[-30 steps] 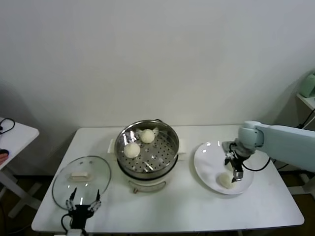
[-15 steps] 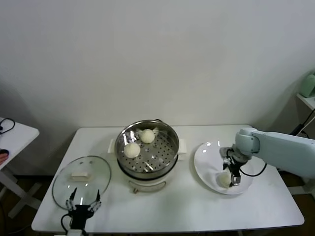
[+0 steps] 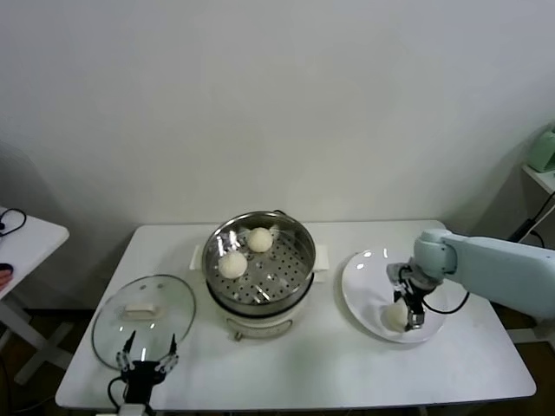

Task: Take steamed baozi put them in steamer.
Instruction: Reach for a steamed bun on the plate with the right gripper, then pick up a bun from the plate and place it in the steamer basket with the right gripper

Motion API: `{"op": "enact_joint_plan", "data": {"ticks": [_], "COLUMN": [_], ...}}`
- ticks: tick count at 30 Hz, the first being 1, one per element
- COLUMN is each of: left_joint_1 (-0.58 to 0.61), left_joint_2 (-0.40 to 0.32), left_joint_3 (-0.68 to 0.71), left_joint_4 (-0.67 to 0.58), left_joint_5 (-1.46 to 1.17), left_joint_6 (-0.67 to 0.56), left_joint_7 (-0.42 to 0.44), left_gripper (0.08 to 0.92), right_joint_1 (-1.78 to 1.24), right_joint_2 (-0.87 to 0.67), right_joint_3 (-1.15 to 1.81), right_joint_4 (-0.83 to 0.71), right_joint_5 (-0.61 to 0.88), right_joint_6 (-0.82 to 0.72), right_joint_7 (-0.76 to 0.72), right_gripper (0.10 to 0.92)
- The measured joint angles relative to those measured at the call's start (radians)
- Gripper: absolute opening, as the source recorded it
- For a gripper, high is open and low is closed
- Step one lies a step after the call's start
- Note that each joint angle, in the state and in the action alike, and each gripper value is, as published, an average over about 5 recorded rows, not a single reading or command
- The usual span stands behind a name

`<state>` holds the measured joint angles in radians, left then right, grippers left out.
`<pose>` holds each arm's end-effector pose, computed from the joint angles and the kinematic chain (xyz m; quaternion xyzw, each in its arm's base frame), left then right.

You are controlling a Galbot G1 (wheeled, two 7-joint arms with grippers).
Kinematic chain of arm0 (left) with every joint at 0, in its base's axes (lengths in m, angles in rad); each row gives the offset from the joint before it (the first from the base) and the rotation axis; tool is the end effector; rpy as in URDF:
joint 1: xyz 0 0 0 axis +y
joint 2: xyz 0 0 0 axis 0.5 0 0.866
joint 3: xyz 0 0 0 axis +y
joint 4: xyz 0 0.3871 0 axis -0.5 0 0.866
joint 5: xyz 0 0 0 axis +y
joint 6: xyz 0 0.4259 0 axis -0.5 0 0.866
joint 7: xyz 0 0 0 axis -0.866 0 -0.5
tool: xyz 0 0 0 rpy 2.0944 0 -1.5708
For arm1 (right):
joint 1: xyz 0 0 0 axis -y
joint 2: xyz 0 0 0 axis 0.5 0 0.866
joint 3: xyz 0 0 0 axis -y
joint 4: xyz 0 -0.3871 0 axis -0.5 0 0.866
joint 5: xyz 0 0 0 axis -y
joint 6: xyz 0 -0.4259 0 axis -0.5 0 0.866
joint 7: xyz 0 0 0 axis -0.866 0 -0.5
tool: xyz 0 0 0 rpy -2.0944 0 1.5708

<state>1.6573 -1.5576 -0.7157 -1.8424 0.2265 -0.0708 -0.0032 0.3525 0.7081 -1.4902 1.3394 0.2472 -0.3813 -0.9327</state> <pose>0.1744 0.0819 -0.4535 0.0605 -0.9752 -0.1599 0.1408 0.5608 -0.1246 -0.2772 0.5019 -0.4831 0.5257 0.4883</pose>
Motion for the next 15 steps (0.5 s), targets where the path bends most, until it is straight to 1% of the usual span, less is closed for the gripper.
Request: {"op": "enact_joint_plan", "data": {"ticks": [6, 9, 15], "left_joint_1": [-0.001, -0.001, 0.0], "left_joint_2": [0.0, -0.001, -0.002], "left_joint_3": [0.0, 0.001, 0.002], "left_joint_4": [0.0, 0.0, -0.004], "left_joint_5": [0.0, 0.0, 0.0], "left_joint_6": [0.001, 0.001, 0.001], "left_joint_7": [-0.001, -0.001, -0.001], "left_gripper": [0.823, 0.823, 0.823], "right_joint_1": [0.001, 0.005, 0.048], "right_joint_2": [-0.003, -0.007, -0.016], "right_joint_3": [0.002, 0.003, -0.022], "right_joint_4": [0.008, 0.014, 0.044], "right_joint_5": [-0.017, -0.024, -0.031], "right_joint_6": [0.0, 0.001, 0.018], "right_joint_7": [0.006, 0.007, -0.003], "right_gripper": [0.656, 0.64, 0.636]}}
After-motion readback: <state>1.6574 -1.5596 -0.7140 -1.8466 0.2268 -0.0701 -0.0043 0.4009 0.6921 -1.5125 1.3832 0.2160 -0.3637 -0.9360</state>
